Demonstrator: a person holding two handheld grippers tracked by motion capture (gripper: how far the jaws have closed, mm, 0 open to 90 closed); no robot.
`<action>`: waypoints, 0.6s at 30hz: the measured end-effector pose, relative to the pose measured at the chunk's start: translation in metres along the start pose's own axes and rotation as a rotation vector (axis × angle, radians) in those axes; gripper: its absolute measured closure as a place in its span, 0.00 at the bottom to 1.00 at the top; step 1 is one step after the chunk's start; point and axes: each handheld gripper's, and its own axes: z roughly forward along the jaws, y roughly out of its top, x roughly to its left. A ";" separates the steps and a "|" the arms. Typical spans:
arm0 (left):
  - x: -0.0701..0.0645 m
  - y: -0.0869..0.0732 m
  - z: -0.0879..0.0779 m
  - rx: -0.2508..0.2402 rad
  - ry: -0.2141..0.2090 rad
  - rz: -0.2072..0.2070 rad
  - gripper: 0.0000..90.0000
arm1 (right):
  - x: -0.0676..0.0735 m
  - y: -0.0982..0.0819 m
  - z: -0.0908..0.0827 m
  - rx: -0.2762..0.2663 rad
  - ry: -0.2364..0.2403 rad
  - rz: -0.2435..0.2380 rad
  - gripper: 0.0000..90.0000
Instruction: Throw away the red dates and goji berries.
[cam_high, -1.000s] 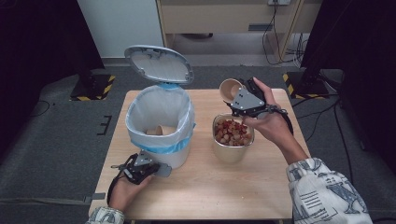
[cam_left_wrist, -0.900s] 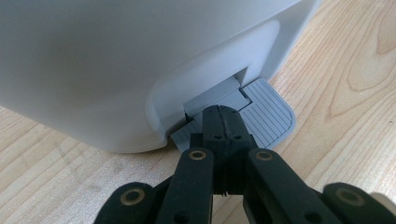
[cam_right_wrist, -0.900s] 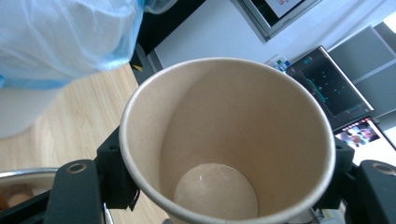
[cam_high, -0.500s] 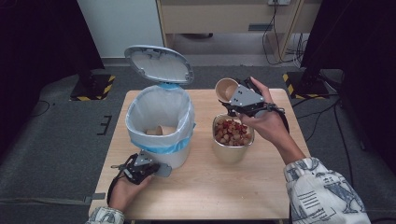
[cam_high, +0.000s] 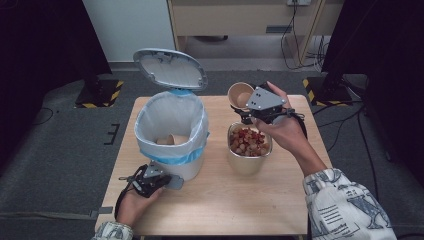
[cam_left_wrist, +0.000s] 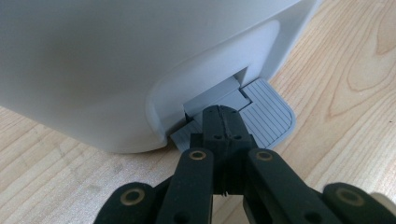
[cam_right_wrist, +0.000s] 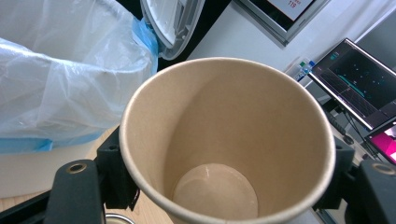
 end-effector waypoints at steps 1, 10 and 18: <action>0.000 0.000 0.000 0.000 0.000 0.000 1.00 | 0.000 0.000 0.000 0.000 0.000 0.000 0.31; 0.000 0.000 0.000 0.001 0.000 0.001 1.00 | -0.002 0.003 0.000 -0.017 0.041 0.063 0.31; 0.000 0.000 0.000 0.001 0.000 0.001 1.00 | -0.002 0.006 0.000 -0.028 0.065 0.097 0.31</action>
